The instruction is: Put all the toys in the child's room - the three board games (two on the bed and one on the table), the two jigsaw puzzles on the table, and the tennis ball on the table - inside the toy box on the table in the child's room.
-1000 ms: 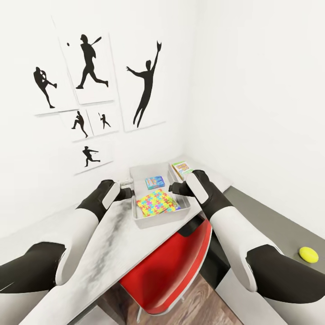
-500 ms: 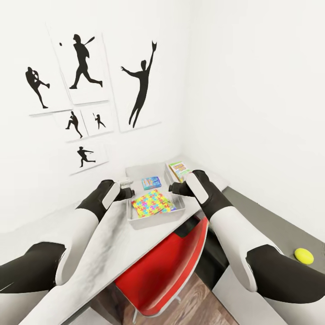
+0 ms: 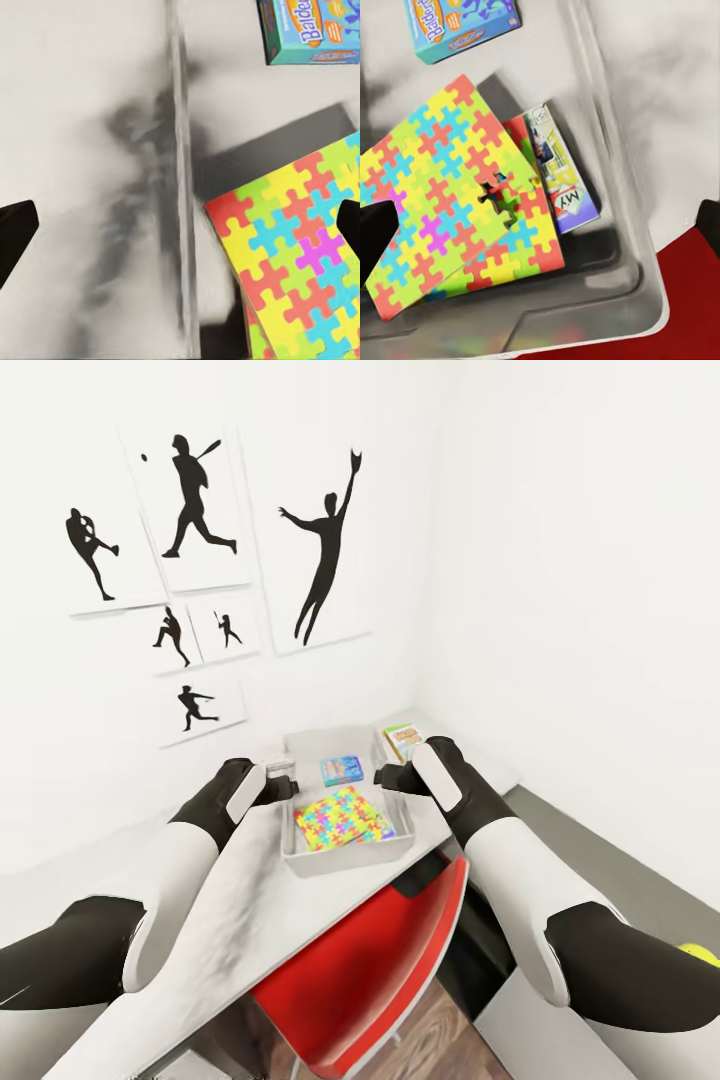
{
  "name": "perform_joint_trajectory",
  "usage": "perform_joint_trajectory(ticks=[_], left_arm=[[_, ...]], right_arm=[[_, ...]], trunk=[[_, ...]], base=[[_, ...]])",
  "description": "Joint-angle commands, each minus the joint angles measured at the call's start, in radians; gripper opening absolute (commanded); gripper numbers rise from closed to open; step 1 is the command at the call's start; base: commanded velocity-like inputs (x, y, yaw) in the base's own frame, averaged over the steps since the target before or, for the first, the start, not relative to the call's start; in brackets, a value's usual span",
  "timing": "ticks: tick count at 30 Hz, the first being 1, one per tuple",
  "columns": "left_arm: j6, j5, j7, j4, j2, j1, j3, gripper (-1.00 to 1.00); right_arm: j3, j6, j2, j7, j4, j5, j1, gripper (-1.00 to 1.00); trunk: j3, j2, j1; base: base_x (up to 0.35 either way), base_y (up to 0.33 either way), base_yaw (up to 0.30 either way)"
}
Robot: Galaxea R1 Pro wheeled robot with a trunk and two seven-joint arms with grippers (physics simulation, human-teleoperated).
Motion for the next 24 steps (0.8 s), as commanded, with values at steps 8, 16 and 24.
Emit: perform_joint_trajectory(ticks=[8,16,24], left_arm=[[0.003,0.01,0.008,-0.001,0.001,-0.001,-0.006,1.0],[0.004,0.01,0.007,-0.001,0.001,-0.001,-0.006,1.0],[0.003,0.01,0.006,-0.001,0.001,-0.001,-0.006,1.0]], right_arm=[[0.001,0.002,0.0,-0.009,-0.001,-0.009,-0.001,1.0],[0.002,0.002,0.0,-0.009,-0.001,-0.009,-0.001,1.0],[0.003,0.002,0.0,-0.009,-0.001,-0.009,-0.001,1.0]], trunk=[[-0.002,-0.002,0.001],[-0.002,-0.002,0.001],[-0.002,-0.002,0.001]], base=[[0.01,-0.009,0.116],[0.096,-0.076,0.004],[0.038,-0.036,0.0]])
